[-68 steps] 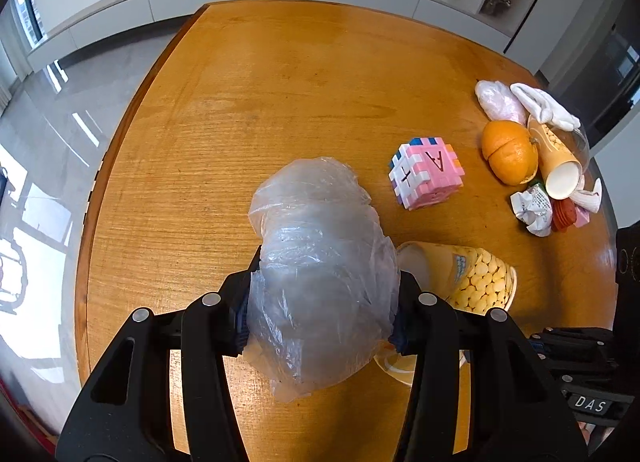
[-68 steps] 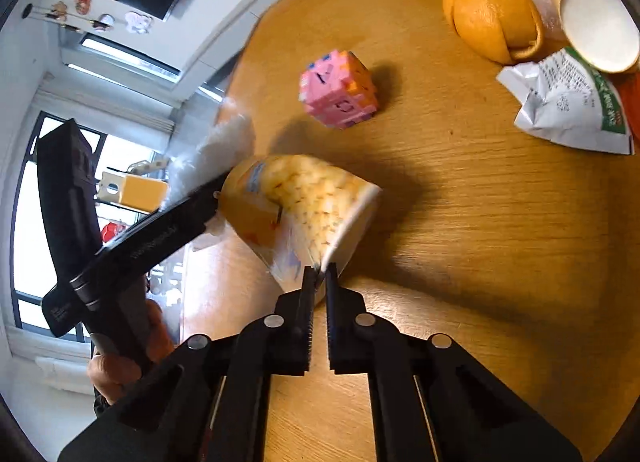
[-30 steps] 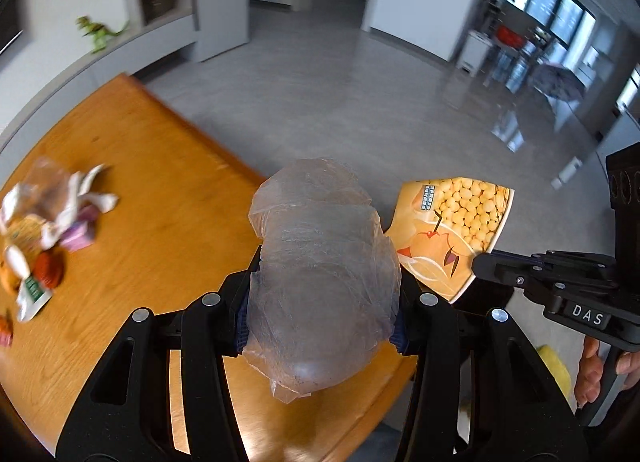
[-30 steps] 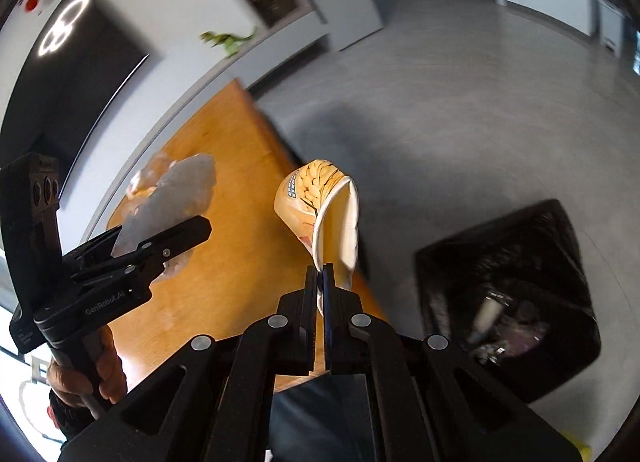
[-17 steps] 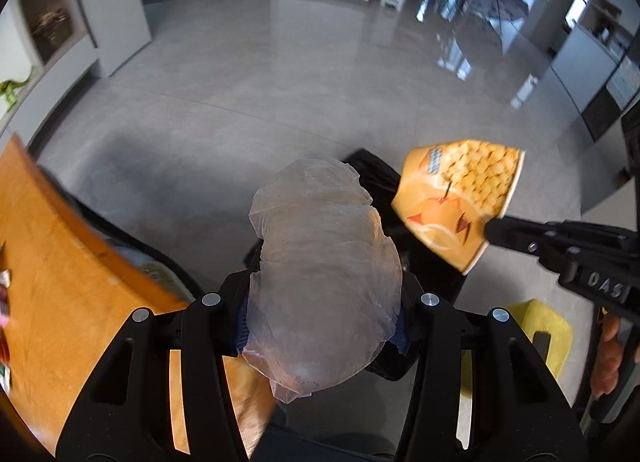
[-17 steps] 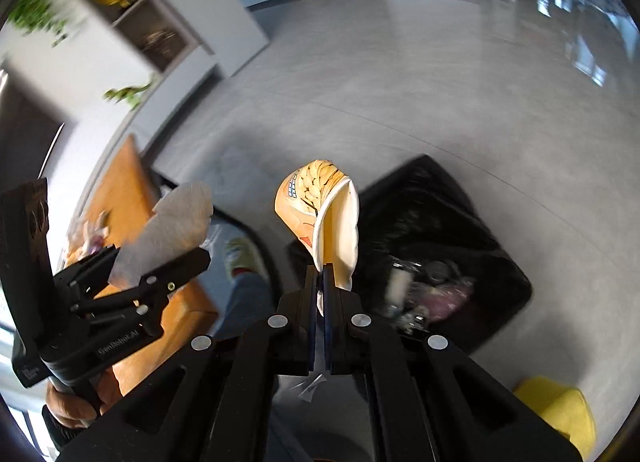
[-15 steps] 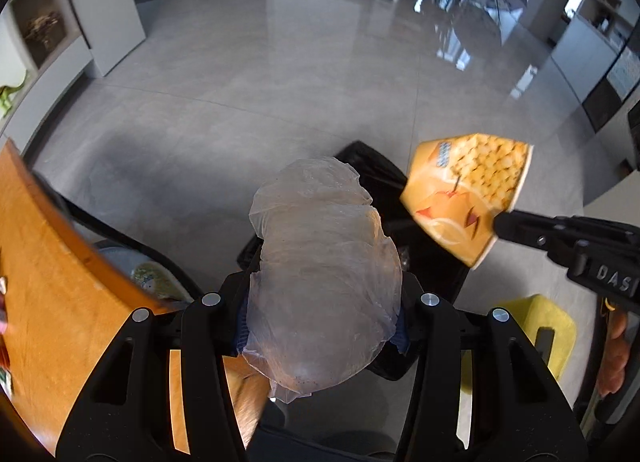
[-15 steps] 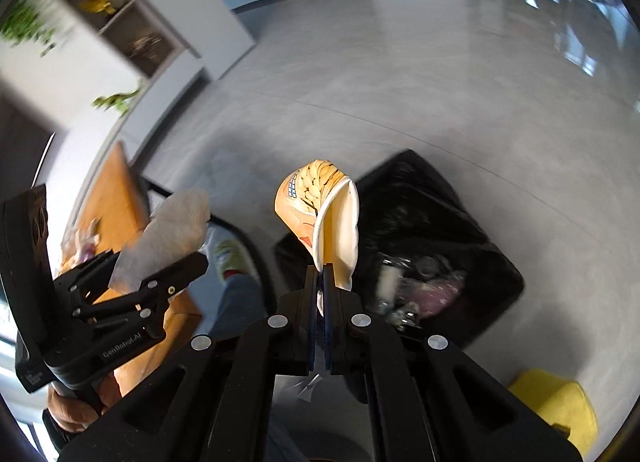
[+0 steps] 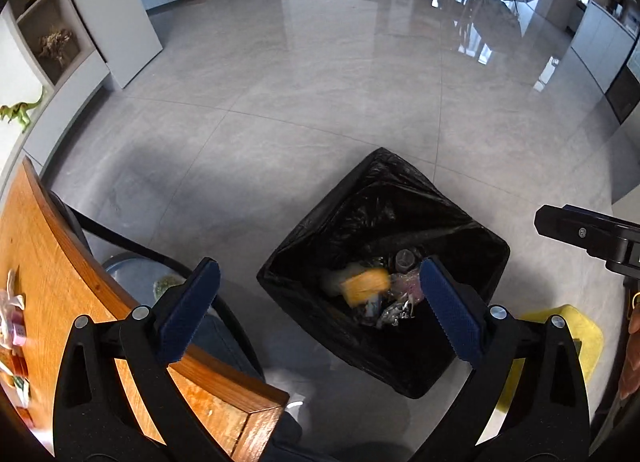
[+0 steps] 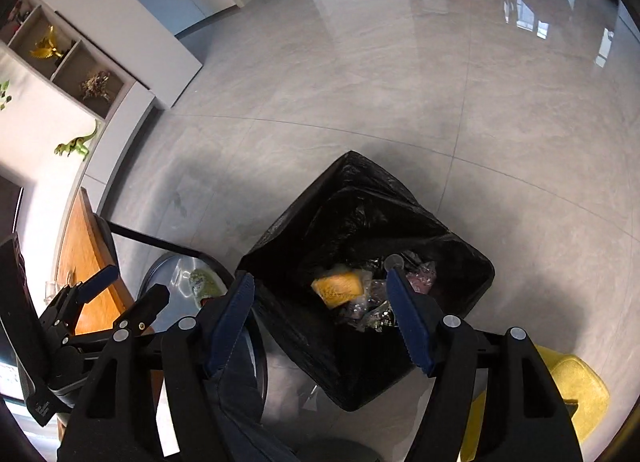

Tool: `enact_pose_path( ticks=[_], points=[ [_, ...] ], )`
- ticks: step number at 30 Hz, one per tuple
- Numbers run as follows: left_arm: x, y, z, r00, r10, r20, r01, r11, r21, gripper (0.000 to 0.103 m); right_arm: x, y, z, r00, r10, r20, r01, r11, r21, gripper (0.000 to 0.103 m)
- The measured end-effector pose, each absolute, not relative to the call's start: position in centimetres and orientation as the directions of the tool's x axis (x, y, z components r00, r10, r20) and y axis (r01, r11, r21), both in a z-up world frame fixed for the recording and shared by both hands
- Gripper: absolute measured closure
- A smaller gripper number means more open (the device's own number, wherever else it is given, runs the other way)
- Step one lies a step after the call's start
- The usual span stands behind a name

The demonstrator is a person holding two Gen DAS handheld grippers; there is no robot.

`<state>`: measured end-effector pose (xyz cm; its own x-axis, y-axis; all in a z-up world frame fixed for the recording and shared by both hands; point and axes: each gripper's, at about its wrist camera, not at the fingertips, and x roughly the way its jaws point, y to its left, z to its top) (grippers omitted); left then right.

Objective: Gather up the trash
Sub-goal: 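Carry both bags to the black trash bag and open both grippers, then swing both tools back over the table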

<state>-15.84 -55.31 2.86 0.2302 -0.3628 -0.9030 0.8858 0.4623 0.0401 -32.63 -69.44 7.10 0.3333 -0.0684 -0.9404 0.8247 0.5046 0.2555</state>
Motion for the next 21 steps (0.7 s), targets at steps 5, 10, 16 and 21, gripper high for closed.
enact_pose_path(
  ticks=[5, 10, 16, 21],
  points=[
    [-15.3, -54.5, 3.5, 0.238, -0.377, -0.895, 0.875, 0.483, 0.029, 0.006, -30.9, -68.3, 8.0, 0.349, -0.056, -0.935, 0.799, 0.539, 0.266, 0.033],
    [-13.8, -52.1, 4.3, 0.248, -0.389, -0.887, 0.851, 0.525, 0.008, 0.006, -27.8, -65.7, 9.1, 0.378, -0.027, -0.925, 0.745, 0.602, 0.287, 0.033],
    [-10.4, -47.0, 5.2, 0.282, -0.391, -0.876, 0.796, 0.605, -0.014, 0.006, -22.7, -61.3, 9.9, 0.405, 0.036, -0.914, 0.643, 0.699, 0.313, 0.033],
    [-7.8, -42.2, 5.8, 0.314, -0.384, -0.868, 0.738, 0.674, -0.031, 0.006, -18.4, -57.3, 10.3, 0.418, 0.096, -0.904, 0.554, 0.761, 0.337, 0.033]
  ],
)
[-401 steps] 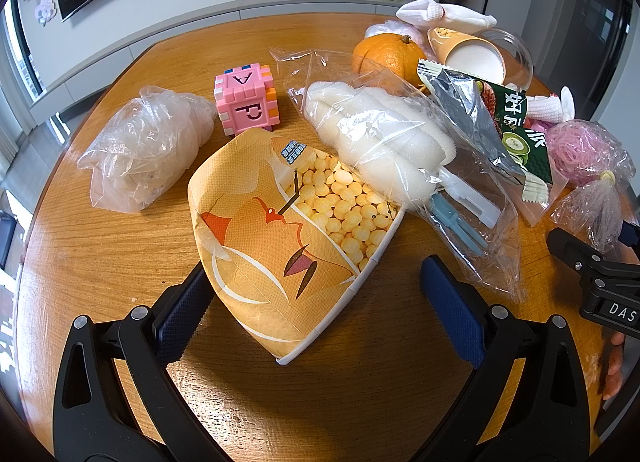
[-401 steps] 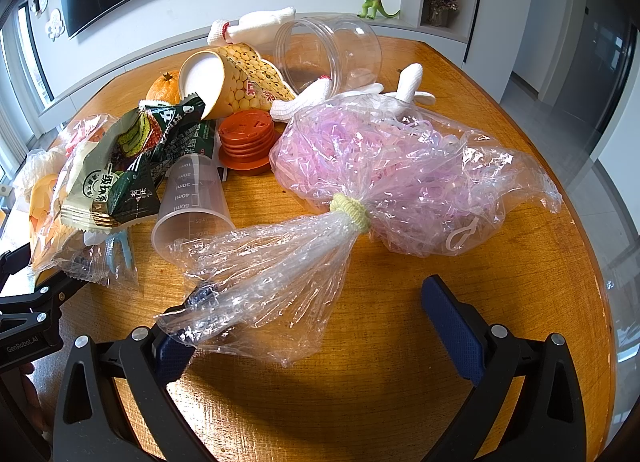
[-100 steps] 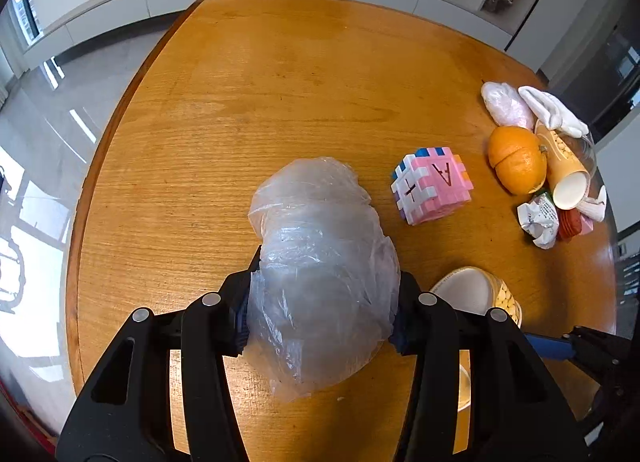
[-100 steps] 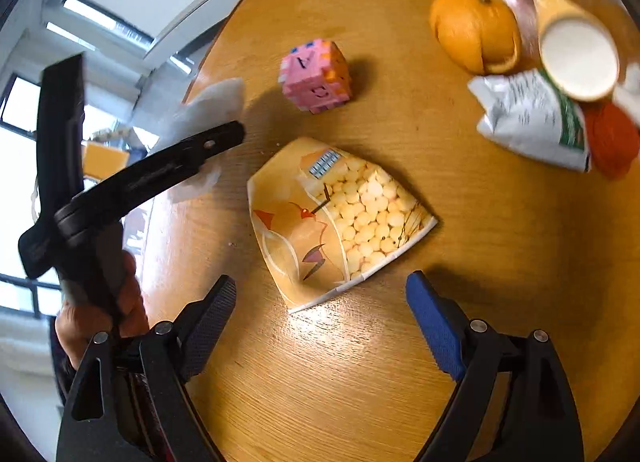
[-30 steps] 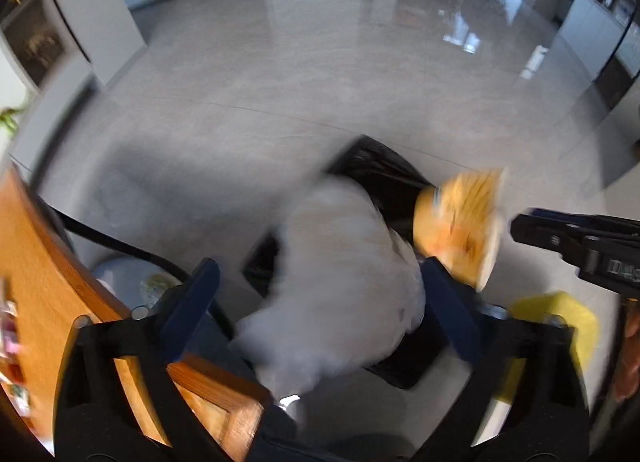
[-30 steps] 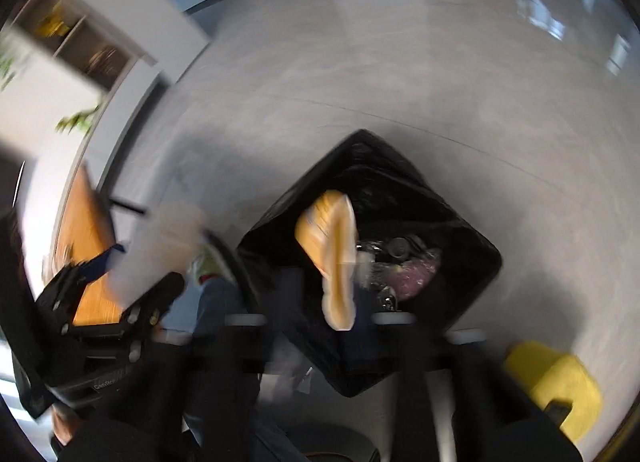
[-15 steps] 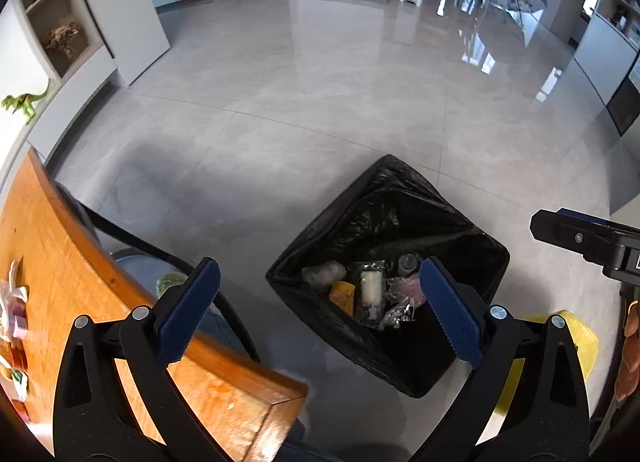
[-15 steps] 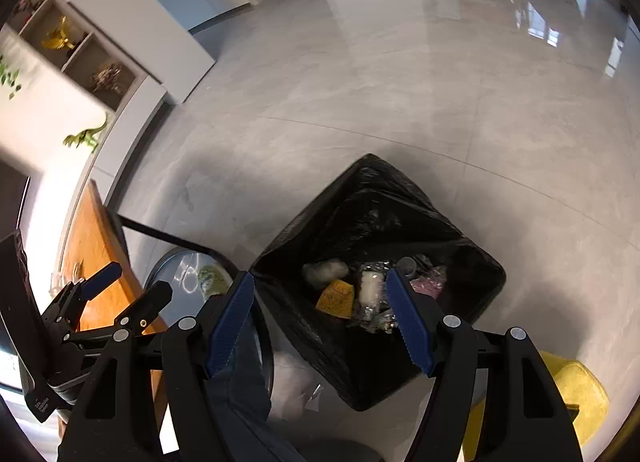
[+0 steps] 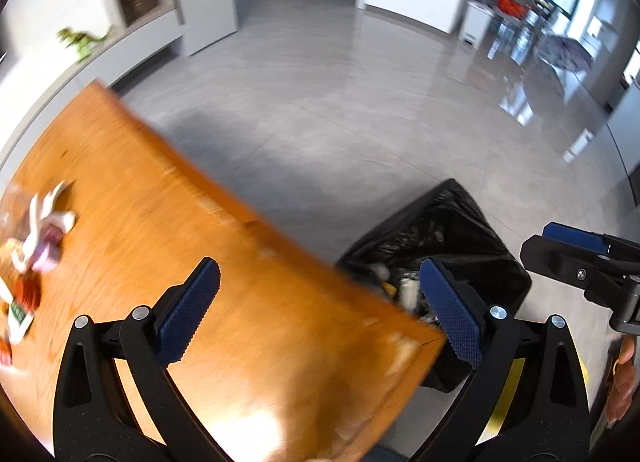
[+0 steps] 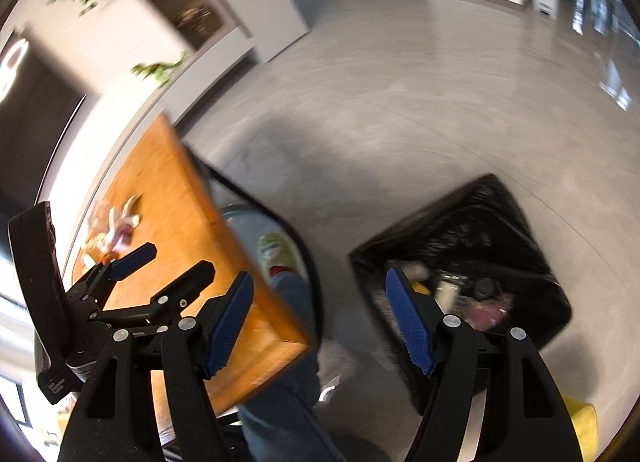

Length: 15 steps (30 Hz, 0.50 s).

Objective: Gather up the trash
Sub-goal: 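Swing both tools back over the table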

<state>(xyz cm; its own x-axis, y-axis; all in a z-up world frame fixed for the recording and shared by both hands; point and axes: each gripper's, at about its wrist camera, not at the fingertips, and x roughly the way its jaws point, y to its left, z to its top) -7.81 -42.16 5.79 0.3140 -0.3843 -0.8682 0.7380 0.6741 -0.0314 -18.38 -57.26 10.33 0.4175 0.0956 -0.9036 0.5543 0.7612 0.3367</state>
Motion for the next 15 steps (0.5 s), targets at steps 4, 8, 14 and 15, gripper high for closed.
enact_pose_path(
  ticks=[4, 8, 14, 15],
  points=[
    [-5.5, -36.7, 5.9, 0.352, -0.359, -0.864, 0.665, 0.746, -0.039, 0.006, -14.5, -53.1, 10.1, 0.413, 0.156, -0.897, 0.469, 0.808, 0.357, 0.033],
    [-3.3, -31.5, 5.7, 0.382, -0.324, -0.866, 0.588, 0.808, -0.043, 0.006, -10.8, -48.7, 9.6, 0.402, 0.216, -0.890, 0.389, 0.840, 0.380, 0.033],
    [-0.5, -23.0, 5.6, 0.435, -0.258, -0.863, 0.445, 0.894, -0.043, 0.006, -5.9, -41.8, 9.2, 0.373, 0.313, -0.874, 0.249, 0.873, 0.419, 0.033],
    [0.1, -21.4, 5.7, 0.446, -0.246, -0.861, 0.417, 0.908, -0.043, 0.006, -5.2, -40.6, 9.1, 0.365, 0.323, -0.873, 0.228, 0.878, 0.421, 0.033]
  ],
)
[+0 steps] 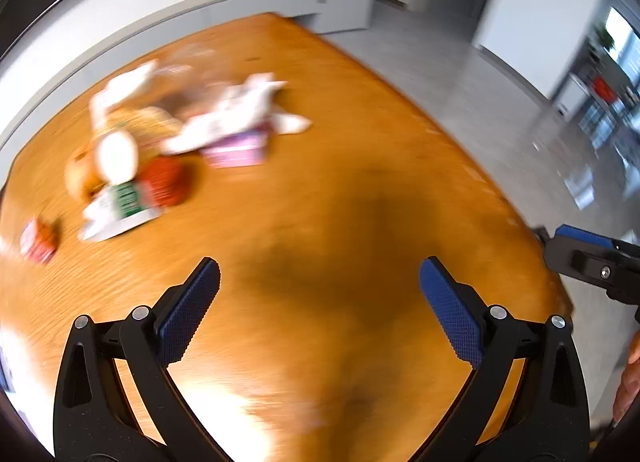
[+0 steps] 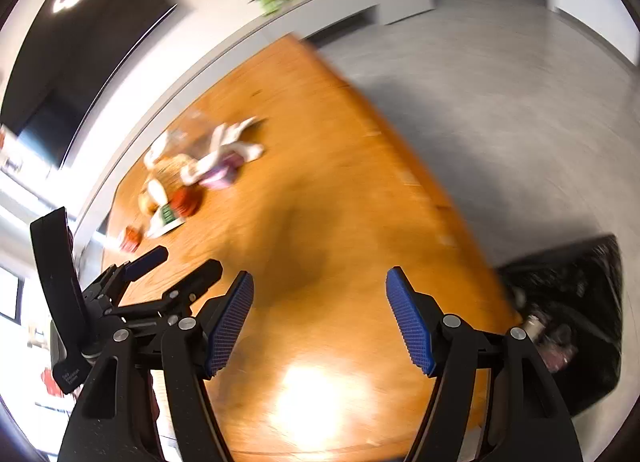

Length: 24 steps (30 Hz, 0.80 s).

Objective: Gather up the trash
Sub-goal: 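Swing both tools back over the table, then grasp the pink letter-A block with the left gripper while the right grasps the red lid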

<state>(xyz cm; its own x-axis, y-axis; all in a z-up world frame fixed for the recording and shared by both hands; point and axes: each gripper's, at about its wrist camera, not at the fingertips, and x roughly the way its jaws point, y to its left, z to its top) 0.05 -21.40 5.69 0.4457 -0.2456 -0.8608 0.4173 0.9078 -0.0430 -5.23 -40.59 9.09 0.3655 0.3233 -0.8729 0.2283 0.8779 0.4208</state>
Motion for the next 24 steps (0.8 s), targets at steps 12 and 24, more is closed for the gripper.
enact_pose_path(
  ticks=[12, 24],
  points=[
    [7.2, -1.7, 5.7, 0.508, -0.042, -0.860, 0.057, 0.998, -0.015, 0.006, 1.6, -29.5, 7.3, 0.255, 0.422, -0.870, 0.027, 0.896, 0.443, 0.033],
    [16.2, 4.8, 1.4, 0.397, 0.035, -0.917, -0.082, 0.997, 0.002, 0.057, 4.5, -25.1, 5.2, 0.183, 0.452, -0.873, -0.017, 0.889, 0.457, 0.033]
  ],
)
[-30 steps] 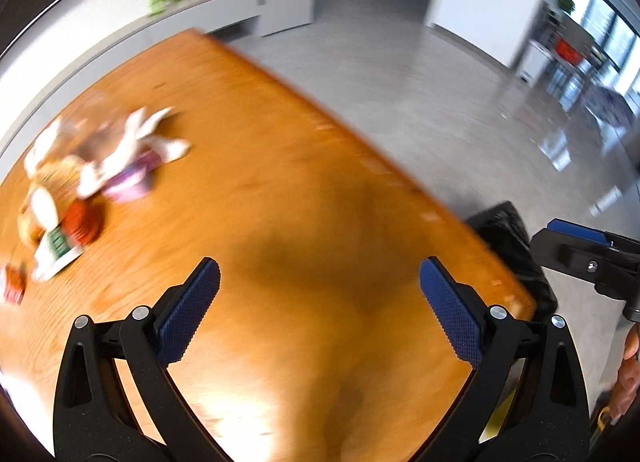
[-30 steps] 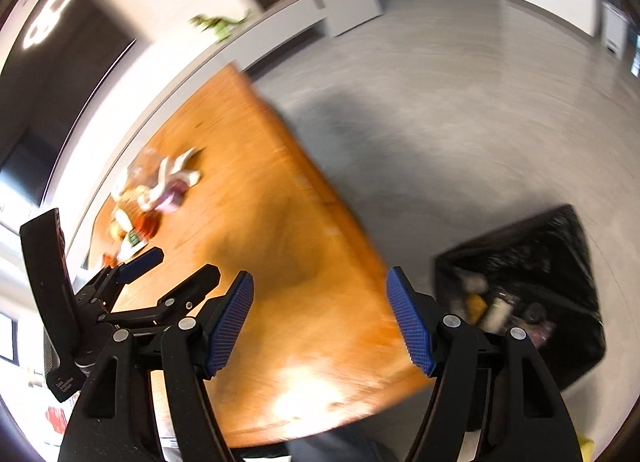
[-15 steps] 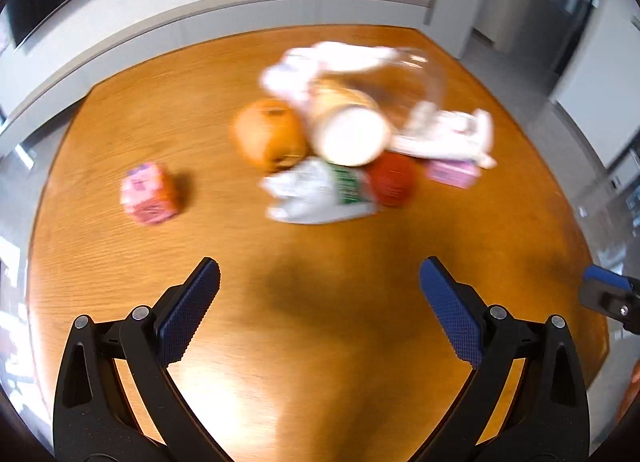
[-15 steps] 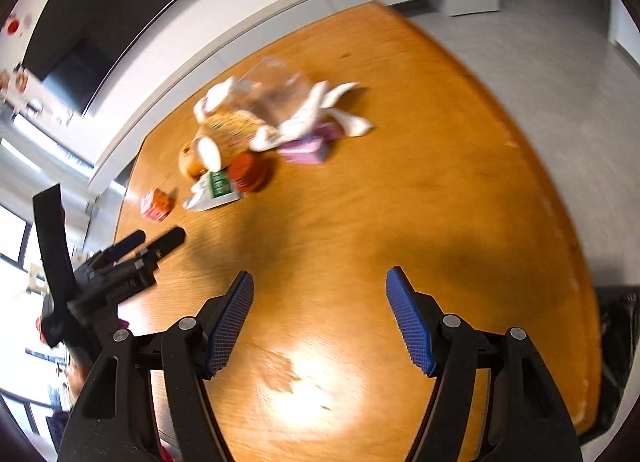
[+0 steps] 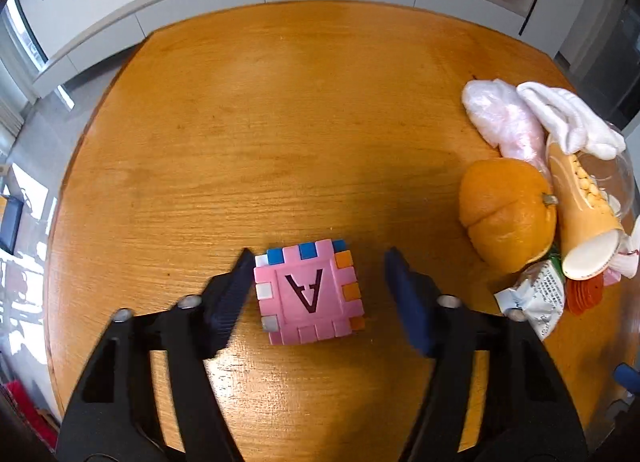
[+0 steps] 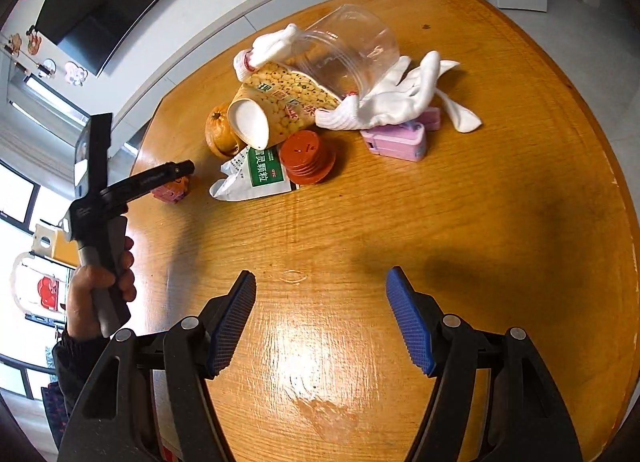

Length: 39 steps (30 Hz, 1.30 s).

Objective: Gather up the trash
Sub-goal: 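Grasp the pink letter-A block with the left gripper while the right grasps the red lid, then carry the pink block and red lid over the black trash bag and open both grippers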

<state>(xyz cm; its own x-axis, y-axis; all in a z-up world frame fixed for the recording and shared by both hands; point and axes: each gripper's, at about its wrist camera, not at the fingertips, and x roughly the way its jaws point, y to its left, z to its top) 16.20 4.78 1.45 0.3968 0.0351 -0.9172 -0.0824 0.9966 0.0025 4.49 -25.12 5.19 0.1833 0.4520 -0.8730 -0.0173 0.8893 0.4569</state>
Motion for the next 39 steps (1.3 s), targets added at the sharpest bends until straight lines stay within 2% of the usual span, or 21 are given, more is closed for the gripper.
enact_pose_path(
  ticks=[1, 2, 4, 10, 14, 16, 26, 39],
  points=[
    [16.3, 4.9, 1.4, 0.412, 0.032, -0.910, -0.087, 0.996, -0.004, 0.063, 4.7, -25.0, 5.2, 0.181, 0.454, -0.872, -0.020, 0.889, 0.458, 0.033],
    [16.2, 5.1, 1.5, 0.413, 0.023, -0.910, -0.087, 0.996, -0.015, 0.063, 5.1, -24.6, 5.1, 0.180, 0.457, -0.871, -0.024, 0.887, 0.460, 0.033],
    [15.9, 5.7, 1.6, 0.421, -0.005, -0.907, -0.098, 0.994, -0.050, 0.063, 6.0, -23.8, 5.1, 0.179, 0.461, -0.869, -0.036, 0.886, 0.463, 0.034],
    [14.2, 6.6, 2.6, 0.439, -0.049, -0.897, -0.089, 0.991, -0.098, 0.063, 10.3, -20.7, 4.0, 0.191, 0.431, -0.882, -0.037, 0.901, 0.432, 0.050],
    [12.7, 6.5, 3.7, 0.457, -0.061, -0.887, -0.062, 0.993, -0.100, 0.063, 12.3, -19.4, 2.9, 0.210, 0.350, -0.913, -0.015, 0.935, 0.355, 0.051],
    [12.6, 6.3, 3.9, 0.459, -0.069, -0.886, -0.051, 0.993, -0.104, 0.063, 12.7, -19.1, 2.5, 0.217, 0.317, -0.923, -0.023, 0.947, 0.320, 0.065],
    [8.1, 3.9, 5.0, 0.476, -0.107, -0.873, 0.018, 0.993, -0.112, 0.063, 7.8, -22.3, 5.1, 0.231, 0.412, -0.881, -0.028, 0.908, 0.418, 0.066],
    [2.7, -8.1, 6.8, 0.459, -0.212, -0.863, 0.213, 0.969, -0.125, 0.063, -1.4, -32.6, 8.2, 0.342, 0.402, -0.850, 0.084, 0.887, 0.453, 0.066]
  ],
)
